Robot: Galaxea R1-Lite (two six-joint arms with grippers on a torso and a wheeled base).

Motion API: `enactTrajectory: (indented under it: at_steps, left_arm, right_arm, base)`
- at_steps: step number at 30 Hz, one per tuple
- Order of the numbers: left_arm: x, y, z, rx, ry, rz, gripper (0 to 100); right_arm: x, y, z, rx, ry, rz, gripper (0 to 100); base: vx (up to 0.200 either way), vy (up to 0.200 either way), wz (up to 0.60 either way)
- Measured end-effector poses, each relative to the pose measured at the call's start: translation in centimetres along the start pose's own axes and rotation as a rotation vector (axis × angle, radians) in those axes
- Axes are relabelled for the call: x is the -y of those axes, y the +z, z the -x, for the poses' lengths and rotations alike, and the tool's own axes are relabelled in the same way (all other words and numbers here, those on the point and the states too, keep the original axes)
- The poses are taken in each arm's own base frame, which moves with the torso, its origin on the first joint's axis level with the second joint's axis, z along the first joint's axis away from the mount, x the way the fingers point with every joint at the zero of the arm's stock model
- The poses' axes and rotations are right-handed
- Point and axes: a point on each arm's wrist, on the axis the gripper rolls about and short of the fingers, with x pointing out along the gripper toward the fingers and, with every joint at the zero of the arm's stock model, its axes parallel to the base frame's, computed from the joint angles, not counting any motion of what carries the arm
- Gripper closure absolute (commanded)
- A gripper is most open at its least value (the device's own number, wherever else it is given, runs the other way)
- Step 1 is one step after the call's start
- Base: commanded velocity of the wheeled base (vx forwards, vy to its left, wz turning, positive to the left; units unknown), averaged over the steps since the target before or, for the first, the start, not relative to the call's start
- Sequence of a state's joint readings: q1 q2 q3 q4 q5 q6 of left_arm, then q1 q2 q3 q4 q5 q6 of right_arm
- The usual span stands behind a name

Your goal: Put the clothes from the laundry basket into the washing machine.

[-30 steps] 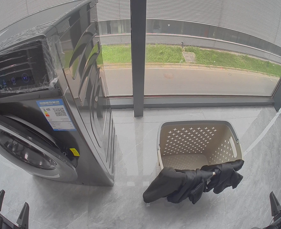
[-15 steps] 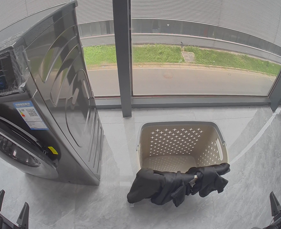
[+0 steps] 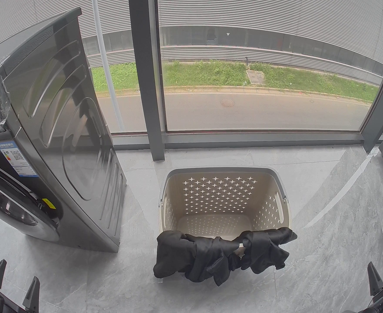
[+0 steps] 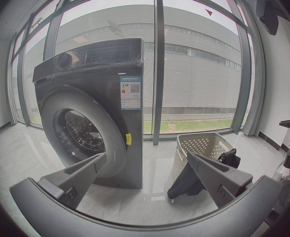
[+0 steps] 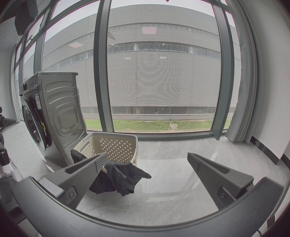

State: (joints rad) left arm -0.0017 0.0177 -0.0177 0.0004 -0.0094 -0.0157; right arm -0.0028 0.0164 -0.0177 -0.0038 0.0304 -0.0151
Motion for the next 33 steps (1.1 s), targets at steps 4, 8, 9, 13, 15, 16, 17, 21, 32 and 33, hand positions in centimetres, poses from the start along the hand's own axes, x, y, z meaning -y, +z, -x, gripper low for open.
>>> enactTrajectory:
  at_steps: [4, 8, 9, 13, 15, 16, 17, 21, 32, 33]
  left_arm:
    - [0.00, 0.01, 0.00, 0.000, -0.001, 0.002, 0]
    - [0.00, 0.00, 0.00, 0.000, -0.001, 0.002, 0]
    - [0.00, 0.00, 0.00, 0.000, -0.001, 0.002, 0]
    - [0.00, 0.01, 0.00, 0.000, -0.001, 0.002, 0]
    - [0.00, 0.00, 0.00, 0.000, -0.001, 0.002, 0]
    - [0.00, 0.01, 0.00, 0.000, -0.001, 0.002, 0]
    - [0.00, 0.01, 0.00, 0.000, -0.001, 0.002, 0]
    - [0.00, 0.00, 0.00, 0.000, -0.001, 0.002, 0]
    - [0.00, 0.00, 0.00, 0.000, -0.001, 0.002, 0]
    - [0.00, 0.01, 0.00, 0.000, -0.001, 0.002, 0]
  right_arm:
    - [0.00, 0.00, 0.00, 0.000, 0.000, 0.000, 0]
    - [0.00, 0.00, 0.00, 0.000, 0.000, 0.000, 0]
    - [0.00, 0.00, 0.00, 0.001, 0.000, 0.000, 0]
    - [0.00, 0.00, 0.00, 0.000, 0.000, 0.000, 0]
    - [0.00, 0.00, 0.00, 0.000, 0.000, 0.000, 0]
    - [0.00, 0.00, 0.00, 0.000, 0.000, 0.000, 0]
    - [0.00, 0.00, 0.00, 0.000, 0.000, 0.000, 0]
    - [0.00, 0.00, 0.00, 0.000, -0.001, 0.000, 0]
    - [0.00, 0.00, 0.00, 0.000, -0.001, 0.000, 0]
    - [0.00, 0.00, 0.00, 0.000, 0.000, 0.000, 0]
  base:
    - [0.200, 0.000, 0.00]
    - [0.200, 0.000, 0.00]
    - [0.200, 0.000, 0.00]
    - [0.100, 0.000, 0.00]
    - [0.000, 0.000, 0.00]
    - [0.000, 0.000, 0.00]
    - [0.000, 0.000, 0.00]
    - [0.000, -0.050, 0.00]
    - [0.000, -0.145, 0.00]
    - [0.000, 0.000, 0.00]
